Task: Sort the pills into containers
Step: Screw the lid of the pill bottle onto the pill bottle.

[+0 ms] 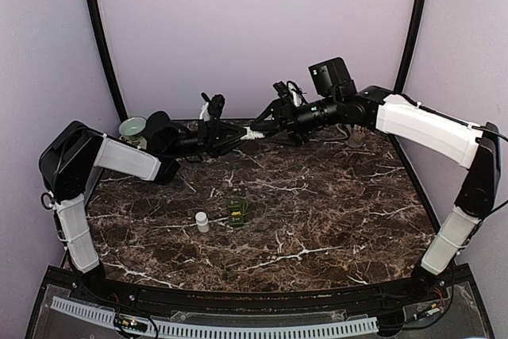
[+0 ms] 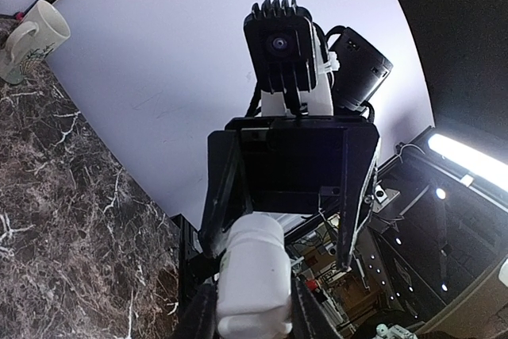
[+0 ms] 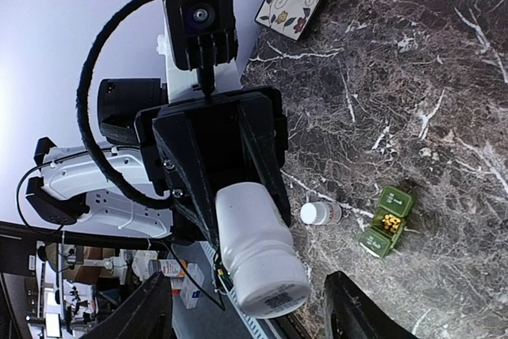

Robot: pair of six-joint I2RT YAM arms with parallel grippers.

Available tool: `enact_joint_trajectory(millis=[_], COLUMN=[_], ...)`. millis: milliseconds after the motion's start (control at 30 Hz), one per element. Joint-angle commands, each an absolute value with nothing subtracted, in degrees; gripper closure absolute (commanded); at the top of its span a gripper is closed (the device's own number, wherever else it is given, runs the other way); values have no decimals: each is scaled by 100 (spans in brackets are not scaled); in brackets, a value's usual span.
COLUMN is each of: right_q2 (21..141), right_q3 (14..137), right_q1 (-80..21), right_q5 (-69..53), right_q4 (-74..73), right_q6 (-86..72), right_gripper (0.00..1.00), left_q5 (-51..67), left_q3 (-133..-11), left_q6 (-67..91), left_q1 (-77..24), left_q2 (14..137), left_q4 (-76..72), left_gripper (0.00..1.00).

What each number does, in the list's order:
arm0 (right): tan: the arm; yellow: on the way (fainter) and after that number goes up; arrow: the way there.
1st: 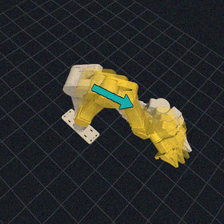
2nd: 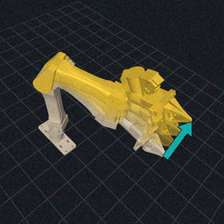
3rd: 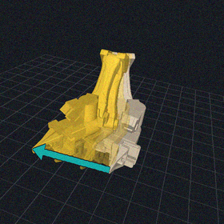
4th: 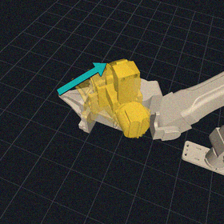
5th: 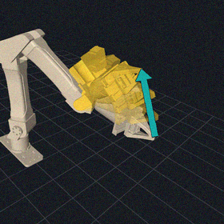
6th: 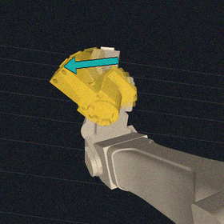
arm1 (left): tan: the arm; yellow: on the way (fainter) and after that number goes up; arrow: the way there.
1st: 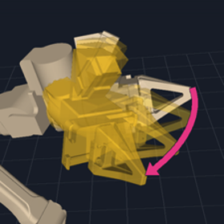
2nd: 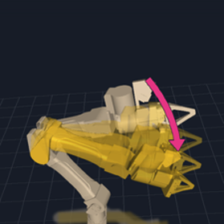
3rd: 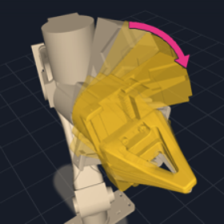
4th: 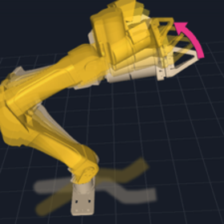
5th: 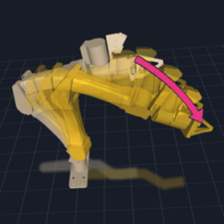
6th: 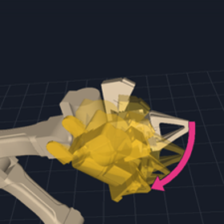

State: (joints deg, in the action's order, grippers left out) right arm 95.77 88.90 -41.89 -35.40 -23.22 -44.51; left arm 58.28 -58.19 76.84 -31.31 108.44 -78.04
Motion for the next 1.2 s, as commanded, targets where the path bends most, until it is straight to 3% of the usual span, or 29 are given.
enact_joint_trajectory(millis=[0,567,867,1167], right_q2=[9353,8920,8877,8995], right_q3=[9152,9349,9265,9296], right_q1=[-4165,-4171,-4179,-4190], right_q5=[-3256,-2440,-2688,-2925], right_q4=[-2508,-3379,-3298,-3215], right_q6=[-3952,-2068,-1506,-1429], right_gripper=[34,32,33,35], left_q5=[5947,6273,6404,6471], left_q3=[-6048,-6479,-6714,-6792], left_q6=[7961,8926,10211,10467], left_q1=[-3084,-3070,-3073,-3091], left_q2=[10898,11262,11574,11651], left_q4=[-8268,-8611,-9438,-9593], left_gripper=[100,100,100,100])
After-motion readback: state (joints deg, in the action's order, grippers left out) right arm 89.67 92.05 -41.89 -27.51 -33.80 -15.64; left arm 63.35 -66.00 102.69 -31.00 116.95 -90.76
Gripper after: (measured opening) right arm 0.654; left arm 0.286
